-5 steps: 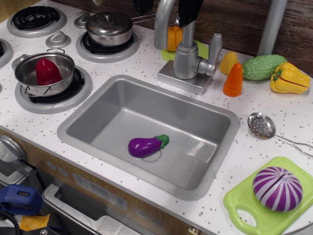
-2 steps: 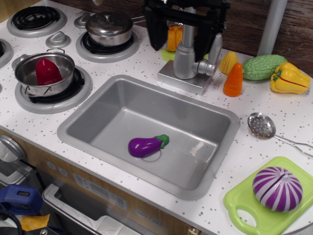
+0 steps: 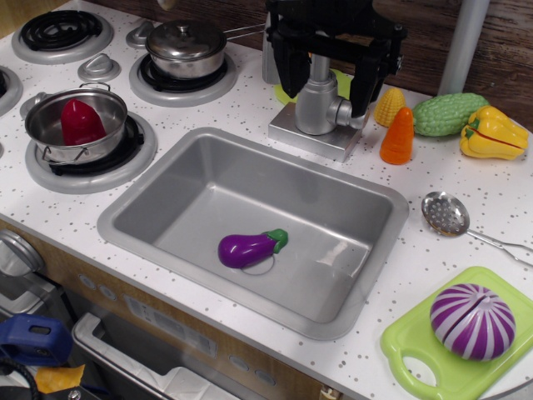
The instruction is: Turn faucet front to left
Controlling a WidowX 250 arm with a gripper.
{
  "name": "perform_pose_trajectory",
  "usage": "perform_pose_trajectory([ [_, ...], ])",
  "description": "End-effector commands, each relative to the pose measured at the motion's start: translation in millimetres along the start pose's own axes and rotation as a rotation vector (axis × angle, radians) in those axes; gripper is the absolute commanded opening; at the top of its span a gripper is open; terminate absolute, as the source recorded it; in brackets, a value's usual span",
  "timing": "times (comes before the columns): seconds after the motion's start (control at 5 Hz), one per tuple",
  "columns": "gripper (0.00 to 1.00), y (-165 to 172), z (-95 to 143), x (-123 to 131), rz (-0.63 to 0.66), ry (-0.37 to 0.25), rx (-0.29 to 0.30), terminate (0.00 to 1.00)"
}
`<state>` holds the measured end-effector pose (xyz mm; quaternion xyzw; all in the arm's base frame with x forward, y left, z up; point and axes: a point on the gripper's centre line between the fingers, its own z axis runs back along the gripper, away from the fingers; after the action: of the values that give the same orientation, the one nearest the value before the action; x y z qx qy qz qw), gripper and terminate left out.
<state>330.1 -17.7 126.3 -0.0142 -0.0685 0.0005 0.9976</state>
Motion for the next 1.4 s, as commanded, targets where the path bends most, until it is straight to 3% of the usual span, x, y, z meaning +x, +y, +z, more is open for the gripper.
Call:
perform_pose_trajectory([
  [0.0, 1.00, 11.3, -4.3, 14.6, -0.051, -0.074, -0.015, 0.00],
  [0.6, 1.00, 50.4, -4.9, 22.8, -0.132, -0.112, 0.063, 0.00],
  [1.2, 1.00, 76.0, -2.0, 38.2, -0.200, -0.125, 0.063, 0.00],
])
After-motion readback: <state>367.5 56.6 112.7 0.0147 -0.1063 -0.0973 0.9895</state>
